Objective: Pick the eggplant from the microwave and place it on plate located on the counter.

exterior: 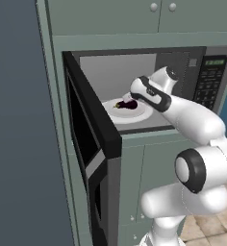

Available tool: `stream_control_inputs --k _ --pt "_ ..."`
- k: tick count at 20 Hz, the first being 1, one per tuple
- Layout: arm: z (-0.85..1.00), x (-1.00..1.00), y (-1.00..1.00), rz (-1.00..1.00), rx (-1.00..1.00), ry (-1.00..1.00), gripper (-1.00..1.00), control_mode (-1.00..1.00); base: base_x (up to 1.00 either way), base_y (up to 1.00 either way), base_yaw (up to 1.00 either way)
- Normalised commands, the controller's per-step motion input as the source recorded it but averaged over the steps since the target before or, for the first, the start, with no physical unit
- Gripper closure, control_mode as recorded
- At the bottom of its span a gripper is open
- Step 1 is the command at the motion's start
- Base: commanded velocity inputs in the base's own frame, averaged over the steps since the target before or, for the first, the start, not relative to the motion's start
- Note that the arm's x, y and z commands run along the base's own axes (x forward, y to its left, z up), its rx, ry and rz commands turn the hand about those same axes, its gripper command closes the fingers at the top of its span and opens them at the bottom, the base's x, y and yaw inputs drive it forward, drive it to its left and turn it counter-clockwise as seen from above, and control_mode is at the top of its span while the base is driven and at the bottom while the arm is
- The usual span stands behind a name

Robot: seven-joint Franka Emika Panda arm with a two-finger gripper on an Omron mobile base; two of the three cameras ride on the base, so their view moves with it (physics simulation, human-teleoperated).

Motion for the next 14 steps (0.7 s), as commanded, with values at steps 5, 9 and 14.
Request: stream_control_inputs --k 5,9,14 --pt "-0.02 0.32 0.00 0.07 0.00 0.04 -1.00 -1.00 0.00 0.00 0.00" --pt "-0.11 0.25 0.00 0.01 0.00 0.08 -1.00 -1.00 0.00 0.00 0.00" --pt "-0.10 0.22 0.00 0.01 0.00 0.06 -1.00 -1.00 0.00 0.00 0.00"
